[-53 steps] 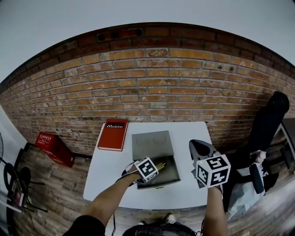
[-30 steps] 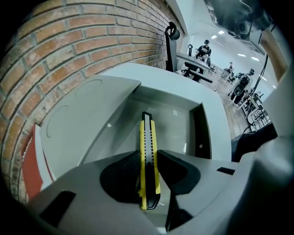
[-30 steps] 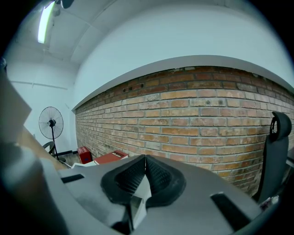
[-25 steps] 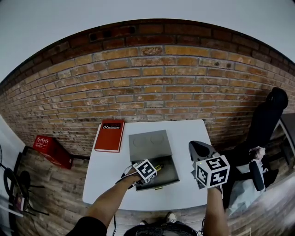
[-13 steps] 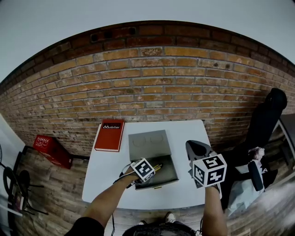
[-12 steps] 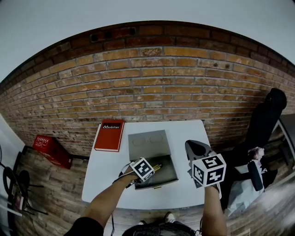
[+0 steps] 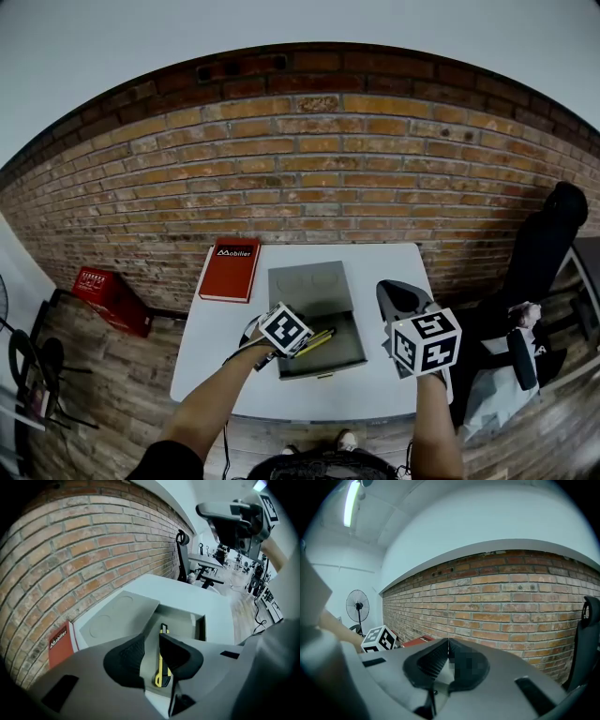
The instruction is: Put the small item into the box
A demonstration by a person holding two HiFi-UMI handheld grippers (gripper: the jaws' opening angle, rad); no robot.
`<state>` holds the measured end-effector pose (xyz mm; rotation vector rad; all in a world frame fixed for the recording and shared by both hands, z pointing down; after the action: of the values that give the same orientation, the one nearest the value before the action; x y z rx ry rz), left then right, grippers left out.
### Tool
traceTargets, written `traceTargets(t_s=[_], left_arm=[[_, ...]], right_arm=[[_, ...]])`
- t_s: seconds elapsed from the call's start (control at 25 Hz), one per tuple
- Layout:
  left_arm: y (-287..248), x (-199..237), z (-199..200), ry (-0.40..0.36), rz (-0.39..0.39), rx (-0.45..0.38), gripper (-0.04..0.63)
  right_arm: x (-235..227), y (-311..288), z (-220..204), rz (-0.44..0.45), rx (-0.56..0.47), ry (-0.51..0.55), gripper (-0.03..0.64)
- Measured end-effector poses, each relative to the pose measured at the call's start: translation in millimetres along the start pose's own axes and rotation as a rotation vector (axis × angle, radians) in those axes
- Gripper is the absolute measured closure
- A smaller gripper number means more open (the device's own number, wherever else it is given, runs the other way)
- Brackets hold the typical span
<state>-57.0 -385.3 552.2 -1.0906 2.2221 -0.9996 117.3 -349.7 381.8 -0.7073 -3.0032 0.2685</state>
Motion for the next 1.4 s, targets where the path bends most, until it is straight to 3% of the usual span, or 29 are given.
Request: traceTargets(t_s=[0.36,0.68,0.96,1.2,1.4], left_arm=[[53,30,32,0.050,0.127,-0.168,0.503],[118,55,50,0.194,0.268,-0.397,0.518],[174,65,54,0.238,0.421,-0.556,0.532],[203,55,47,0.270,0.489,-0.629,0.541],[209,56,39,0.289,0.537,-0.640,0.545]], right_arm=[[6,1,5,0.014,-0.019,-0.004,0.597],[6,4,14,0.013,-0.045,-0.006,0.597],[9,6,27,0.024,-0.078,-0.003,0.597],[12,10,34,0.026,-0.105,-0.008,0.597],[16,9,35,0.034,-0.113,-0.002,0.597]])
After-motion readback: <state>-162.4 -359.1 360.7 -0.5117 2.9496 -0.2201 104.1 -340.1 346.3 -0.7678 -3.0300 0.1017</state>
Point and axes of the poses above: the fingertips, and each gripper's own axes: y backward along the fingers, x to its left, z out of its top, the point moved 4 cm from there along y, backward along the fingers, and after that the axes turned 5 degrees about -x, right-handed, at the moved point
